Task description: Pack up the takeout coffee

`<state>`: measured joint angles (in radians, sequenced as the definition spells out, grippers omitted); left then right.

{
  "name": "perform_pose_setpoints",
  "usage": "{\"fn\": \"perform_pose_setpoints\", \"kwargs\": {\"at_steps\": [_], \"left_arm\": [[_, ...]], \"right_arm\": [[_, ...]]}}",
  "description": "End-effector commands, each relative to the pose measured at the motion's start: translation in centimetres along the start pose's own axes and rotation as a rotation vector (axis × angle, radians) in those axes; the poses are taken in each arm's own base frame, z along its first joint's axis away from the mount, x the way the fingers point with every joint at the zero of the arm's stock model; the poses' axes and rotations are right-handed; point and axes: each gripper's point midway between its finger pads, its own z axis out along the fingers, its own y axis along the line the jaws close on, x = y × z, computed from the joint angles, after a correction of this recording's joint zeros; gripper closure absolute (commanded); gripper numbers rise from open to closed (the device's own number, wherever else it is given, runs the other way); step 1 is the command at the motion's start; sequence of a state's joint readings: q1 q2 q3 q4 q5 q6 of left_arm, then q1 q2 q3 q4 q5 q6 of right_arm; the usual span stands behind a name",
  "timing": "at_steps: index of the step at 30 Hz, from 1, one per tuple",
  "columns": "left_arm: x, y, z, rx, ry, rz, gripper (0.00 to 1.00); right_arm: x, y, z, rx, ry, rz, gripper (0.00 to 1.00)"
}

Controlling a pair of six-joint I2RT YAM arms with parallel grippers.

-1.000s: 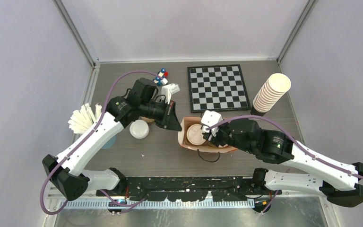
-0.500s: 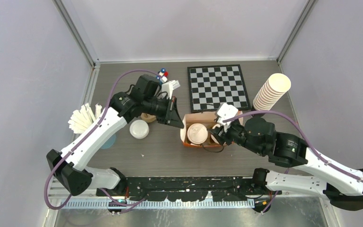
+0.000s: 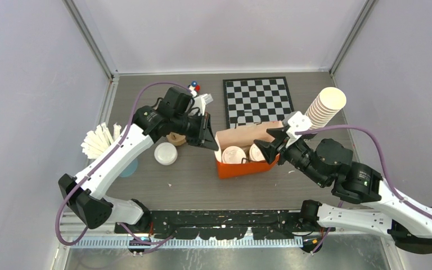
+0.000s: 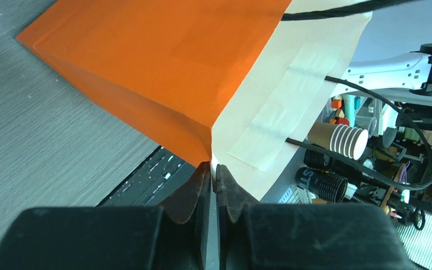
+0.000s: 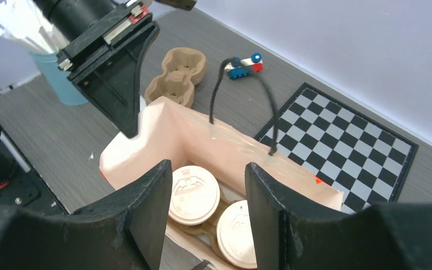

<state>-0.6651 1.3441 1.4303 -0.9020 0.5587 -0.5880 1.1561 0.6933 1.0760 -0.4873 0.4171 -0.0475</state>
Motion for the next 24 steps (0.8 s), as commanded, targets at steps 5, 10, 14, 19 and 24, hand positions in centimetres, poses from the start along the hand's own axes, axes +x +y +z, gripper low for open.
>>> {"fn": "perform_pose_setpoints", "kwargs": {"at_steps": [5,10,14,19,24], "left_arm": [[-2.0,-0.2,-1.0,-0.045,-0.07,0.023,0.85],[-3.4,-0.4,-1.7,-0.065,-0.114,0.056,0.68],[-5.5,-1.0,-3.4,-0.114,-0.204,0.101,0.57],[-7.8,-1.8,-7.0,-0.186,-0.349,0.166,0.49],[-8.9,-0.7,-11.7,-0.347,-0.513,0.185,0.33]], "right_arm": [[-4.6,-2.0,-0.8,0.108,-0.113,0.142,0.44],[-4.9,-2.9,-1.3,0.152,-0.132,0.201,0.44],[-5.1,-4.3,-1.8,0.235,-0.117,0.211,0.37],[-5.5,-6.4,-2.7,0.361,-0.08,0.23,0.2],[-5.9,-6.7,-3.3,0.388,-0.042,0.3,0.1]]}}
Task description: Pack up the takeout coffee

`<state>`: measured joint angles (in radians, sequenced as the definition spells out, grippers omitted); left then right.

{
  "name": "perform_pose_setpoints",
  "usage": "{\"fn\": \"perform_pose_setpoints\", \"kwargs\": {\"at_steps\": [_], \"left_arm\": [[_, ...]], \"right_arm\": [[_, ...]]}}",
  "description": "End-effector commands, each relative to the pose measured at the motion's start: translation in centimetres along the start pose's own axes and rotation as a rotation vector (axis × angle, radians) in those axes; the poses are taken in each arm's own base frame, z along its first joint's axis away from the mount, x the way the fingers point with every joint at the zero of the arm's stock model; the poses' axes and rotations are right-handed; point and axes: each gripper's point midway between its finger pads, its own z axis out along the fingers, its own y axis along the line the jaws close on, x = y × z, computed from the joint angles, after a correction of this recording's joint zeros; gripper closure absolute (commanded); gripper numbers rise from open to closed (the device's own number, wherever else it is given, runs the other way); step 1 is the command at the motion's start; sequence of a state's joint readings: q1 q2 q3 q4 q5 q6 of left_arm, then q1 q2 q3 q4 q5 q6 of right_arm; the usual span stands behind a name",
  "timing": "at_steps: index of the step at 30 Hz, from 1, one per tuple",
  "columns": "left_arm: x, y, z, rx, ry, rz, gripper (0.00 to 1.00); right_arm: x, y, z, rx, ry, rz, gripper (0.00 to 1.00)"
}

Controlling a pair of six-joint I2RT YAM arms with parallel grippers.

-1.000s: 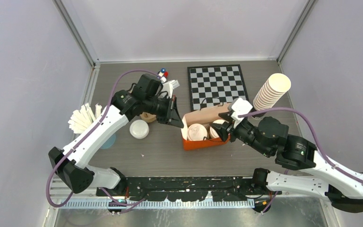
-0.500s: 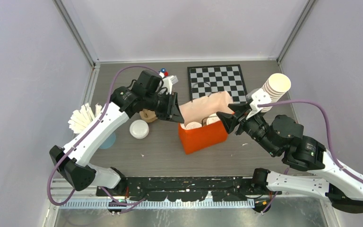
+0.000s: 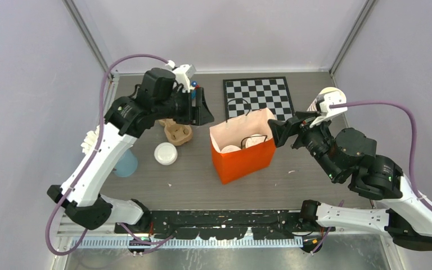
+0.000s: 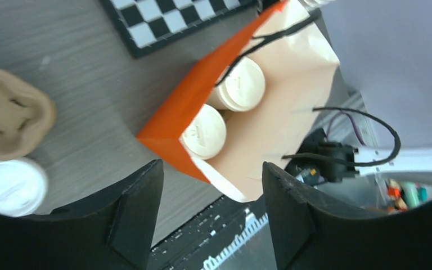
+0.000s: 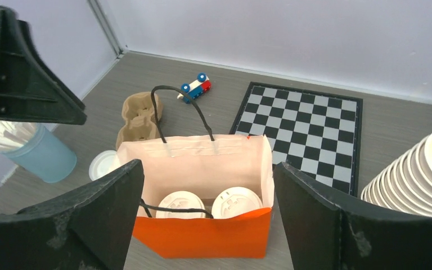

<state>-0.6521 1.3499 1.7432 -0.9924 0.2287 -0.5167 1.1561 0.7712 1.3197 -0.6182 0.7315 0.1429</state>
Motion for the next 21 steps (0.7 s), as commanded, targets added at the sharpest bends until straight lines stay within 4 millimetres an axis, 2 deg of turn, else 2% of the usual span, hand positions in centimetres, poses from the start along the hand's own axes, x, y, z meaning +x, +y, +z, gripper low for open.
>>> {"fn": "perform_pose_setpoints", "kwargs": {"at_steps": [1,2,3,9,14,17,21], "left_arm": [[-2.9,3.0,-5.1,-0.215,-0.192,0.053,0.25],[-2.8,4.1,-6.1,-0.277,-0.205,0.055,0.04],[-2.8,5.1,-7.0,-0.335,-0.22,0.062,0.01],[-1.4,12.1,-13.0,-0.76,-0.222,0.073,0.0],[0.9,14.9,-17.0,-0.948,-0.151,0.049,0.0],[3.2,15.8,-17.2,-0.969,-0.101,0.028,0.08],[6.5,17.2,-15.9,-0.981,-0.014,-0.013,0.2]], "right_arm": [[-0.7,-1.2,-0.6,0.079,0.038,0.087,0.1],[-0.3,-1.1,-0.6,0.086,0.064,0.086,0.1],[0.1,-1.1,-0.7,0.091,0.086,0.09,0.1],[1.5,-0.8,-1.5,0.057,0.119,0.17,0.09],[2.7,-0.8,-2.4,0.019,0.138,0.218,0.11],[3.2,-0.6,-2.9,-0.014,0.153,0.212,0.13],[3.3,-0.5,-3.3,-0.046,0.154,0.188,0.14]]}}
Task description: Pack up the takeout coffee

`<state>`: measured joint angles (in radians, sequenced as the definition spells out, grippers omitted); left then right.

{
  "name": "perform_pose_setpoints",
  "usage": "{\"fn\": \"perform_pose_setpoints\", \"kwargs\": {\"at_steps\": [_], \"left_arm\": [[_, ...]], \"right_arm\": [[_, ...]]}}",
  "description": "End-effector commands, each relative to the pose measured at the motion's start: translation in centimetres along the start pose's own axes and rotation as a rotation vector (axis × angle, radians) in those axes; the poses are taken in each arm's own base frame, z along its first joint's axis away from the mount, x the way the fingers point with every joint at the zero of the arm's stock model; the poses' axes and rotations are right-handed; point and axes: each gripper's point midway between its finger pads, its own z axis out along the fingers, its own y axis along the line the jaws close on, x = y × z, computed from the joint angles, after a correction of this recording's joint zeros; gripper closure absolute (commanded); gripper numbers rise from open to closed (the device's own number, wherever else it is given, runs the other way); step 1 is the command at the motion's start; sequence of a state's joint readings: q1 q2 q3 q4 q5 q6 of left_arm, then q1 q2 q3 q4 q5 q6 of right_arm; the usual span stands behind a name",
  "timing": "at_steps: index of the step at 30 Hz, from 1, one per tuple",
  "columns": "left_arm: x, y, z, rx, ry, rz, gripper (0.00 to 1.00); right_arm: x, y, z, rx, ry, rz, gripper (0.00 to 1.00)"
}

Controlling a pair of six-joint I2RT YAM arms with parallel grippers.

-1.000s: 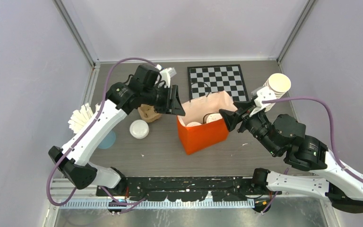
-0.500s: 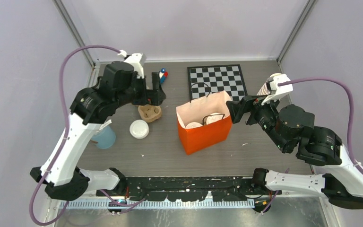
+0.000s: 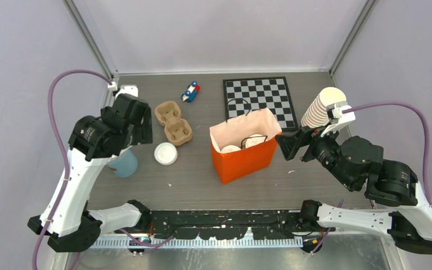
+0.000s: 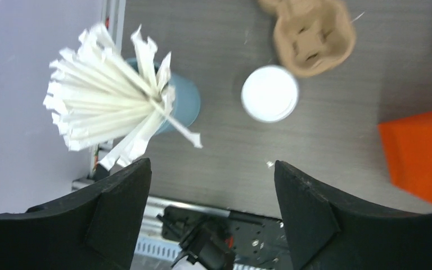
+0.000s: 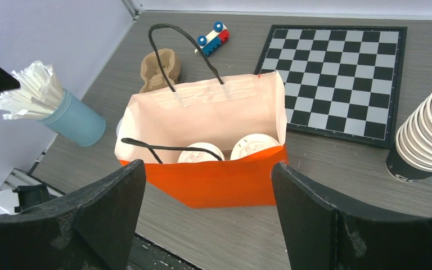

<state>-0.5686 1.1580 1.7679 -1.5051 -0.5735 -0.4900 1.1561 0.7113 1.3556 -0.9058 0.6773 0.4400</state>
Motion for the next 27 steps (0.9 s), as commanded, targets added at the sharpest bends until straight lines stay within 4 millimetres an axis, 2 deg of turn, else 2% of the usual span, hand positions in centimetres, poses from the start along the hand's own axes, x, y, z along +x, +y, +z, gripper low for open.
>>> {"fn": "perform_pose_setpoints", "kwargs": {"at_steps": [1,4,9,13,21,27], "left_arm": [[3.9,1.6,1.0,-0.071,0.096,0.015,0.23],[4.8,1.5,2.1,-0.084,0.113,0.017,0.32],[5.1,2.6,3.2,-0.151,0.127,0.042,0.44],[5.5,2.2,4.4,-0.148,0.138,0.066,0.49],[4.9,1.9,6.4,-0.154,0.141,0.09,0.58],[5.0,2.0,7.3,-0.167,0.15,0.107,0.6]], "right_arm": [[0.0,0.6,-0.2,-0.042,0.003,0.001,0.14],[0.1,0.9,0.1,-0.051,0.011,-0.038,0.15],[0.2,1.5,0.4,-0.062,0.025,-0.057,0.16],[0.3,1.7,0.6,-0.068,0.024,-0.054,0.16],[0.5,2.1,0.7,-0.086,0.032,-0.056,0.16],[0.3,1.8,0.3,-0.085,0.03,-0.05,0.17]]}}
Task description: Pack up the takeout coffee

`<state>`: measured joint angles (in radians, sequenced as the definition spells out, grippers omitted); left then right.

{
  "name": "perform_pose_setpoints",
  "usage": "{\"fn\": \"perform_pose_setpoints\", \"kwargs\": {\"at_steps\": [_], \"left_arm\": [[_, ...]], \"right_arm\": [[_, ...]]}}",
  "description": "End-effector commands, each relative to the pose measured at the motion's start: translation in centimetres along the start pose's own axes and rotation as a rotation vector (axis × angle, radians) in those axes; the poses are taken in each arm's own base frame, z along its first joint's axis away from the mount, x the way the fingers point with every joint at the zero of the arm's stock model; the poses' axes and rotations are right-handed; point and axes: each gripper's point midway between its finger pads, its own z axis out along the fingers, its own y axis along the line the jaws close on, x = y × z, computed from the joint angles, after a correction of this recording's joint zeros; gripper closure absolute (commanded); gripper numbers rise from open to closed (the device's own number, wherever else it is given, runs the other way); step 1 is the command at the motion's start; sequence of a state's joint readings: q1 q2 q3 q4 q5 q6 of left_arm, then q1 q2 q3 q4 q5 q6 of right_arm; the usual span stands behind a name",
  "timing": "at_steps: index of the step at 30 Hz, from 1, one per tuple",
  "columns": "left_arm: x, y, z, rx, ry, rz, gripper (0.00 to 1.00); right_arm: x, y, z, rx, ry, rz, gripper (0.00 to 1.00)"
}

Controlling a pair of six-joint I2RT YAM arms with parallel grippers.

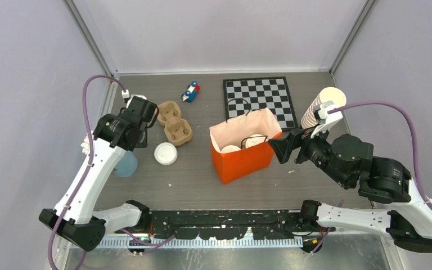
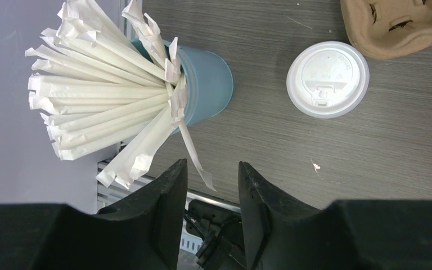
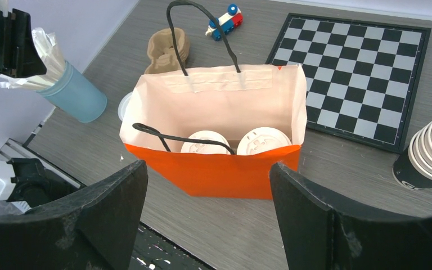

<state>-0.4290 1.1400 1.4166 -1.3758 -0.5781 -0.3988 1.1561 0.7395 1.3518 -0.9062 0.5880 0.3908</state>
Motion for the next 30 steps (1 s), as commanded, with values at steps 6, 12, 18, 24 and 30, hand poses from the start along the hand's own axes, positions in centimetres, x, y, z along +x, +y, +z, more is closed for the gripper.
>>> {"fn": "perform_pose_setpoints", "kwargs": {"at_steps": [6,12,18,24,30], "left_arm": [[-0.7,-0.1,0.8,0.003,-0.028,0.002,0.66],[0.0,0.2,0.7,-0.005,-0.004,0.012,0.68],[0.2,0.5,0.8,-0.018,-0.012,0.026,0.68],[-0.1,0.6,0.4,-0.012,-0.021,0.034,0.85],[-1.0,1.9,-3.4,0.039,-0.013,0.014,1.0]], "right_arm": [[-1.2,-0.3,-0.5,-0.002,-0.045,0.011,0.17],[-1.3,-0.2,-0.4,0.002,-0.043,-0.002,0.17],[-1.2,-0.1,-0.2,-0.001,-0.04,-0.008,0.17],[-1.0,0.0,-0.1,-0.005,-0.033,-0.013,0.17],[-1.2,0.0,-0.1,-0.003,-0.035,-0.021,0.17]]}}
